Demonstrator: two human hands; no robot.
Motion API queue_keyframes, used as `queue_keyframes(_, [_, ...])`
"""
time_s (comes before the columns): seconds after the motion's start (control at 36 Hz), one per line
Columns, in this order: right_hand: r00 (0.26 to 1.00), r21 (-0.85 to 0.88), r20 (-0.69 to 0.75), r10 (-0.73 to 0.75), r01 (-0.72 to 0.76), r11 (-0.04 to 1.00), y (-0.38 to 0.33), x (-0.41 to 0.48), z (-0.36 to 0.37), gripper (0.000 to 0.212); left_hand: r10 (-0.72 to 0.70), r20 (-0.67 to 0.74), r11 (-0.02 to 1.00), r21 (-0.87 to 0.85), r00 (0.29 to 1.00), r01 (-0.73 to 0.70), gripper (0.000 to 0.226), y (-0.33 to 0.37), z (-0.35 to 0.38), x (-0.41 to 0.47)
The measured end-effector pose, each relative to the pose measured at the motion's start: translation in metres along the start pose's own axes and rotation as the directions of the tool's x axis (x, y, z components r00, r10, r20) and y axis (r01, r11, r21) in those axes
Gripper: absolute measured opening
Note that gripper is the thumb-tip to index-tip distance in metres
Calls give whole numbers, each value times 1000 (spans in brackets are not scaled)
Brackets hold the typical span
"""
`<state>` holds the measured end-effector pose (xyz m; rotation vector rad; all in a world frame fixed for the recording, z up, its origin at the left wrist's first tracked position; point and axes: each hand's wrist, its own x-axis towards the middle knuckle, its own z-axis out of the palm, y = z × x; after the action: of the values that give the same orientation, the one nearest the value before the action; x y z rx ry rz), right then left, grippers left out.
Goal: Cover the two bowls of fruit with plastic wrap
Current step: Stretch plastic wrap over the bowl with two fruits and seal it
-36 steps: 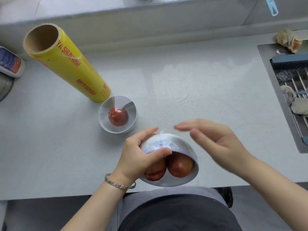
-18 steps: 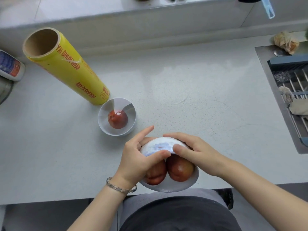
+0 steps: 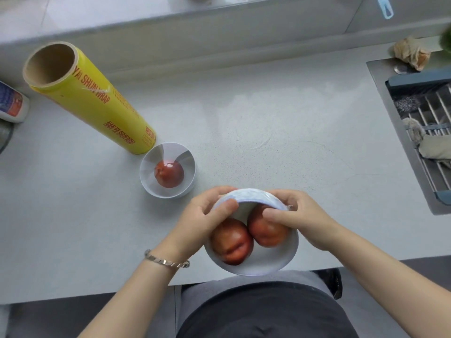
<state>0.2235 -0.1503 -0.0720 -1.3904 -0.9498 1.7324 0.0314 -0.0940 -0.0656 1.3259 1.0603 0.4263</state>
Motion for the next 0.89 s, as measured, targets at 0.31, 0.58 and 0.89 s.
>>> queue_keyframes(0.31, [999,-103,-28,45,-48,994,-9,7,3,54,-27,-63,993,111,998,34,43,3,15,7])
queue_keyframes(0.58, [997,-310,-75,-16,-9,951,-39,-1,-14,6,-6,-231,1000,-14,973,2,43,-8,13,-8])
queue_keyframes(0.89, [984,-616,126,128,-24,788,-50,12,-11,17,2,-208,998,66,978,12,43,-7,10,-11])
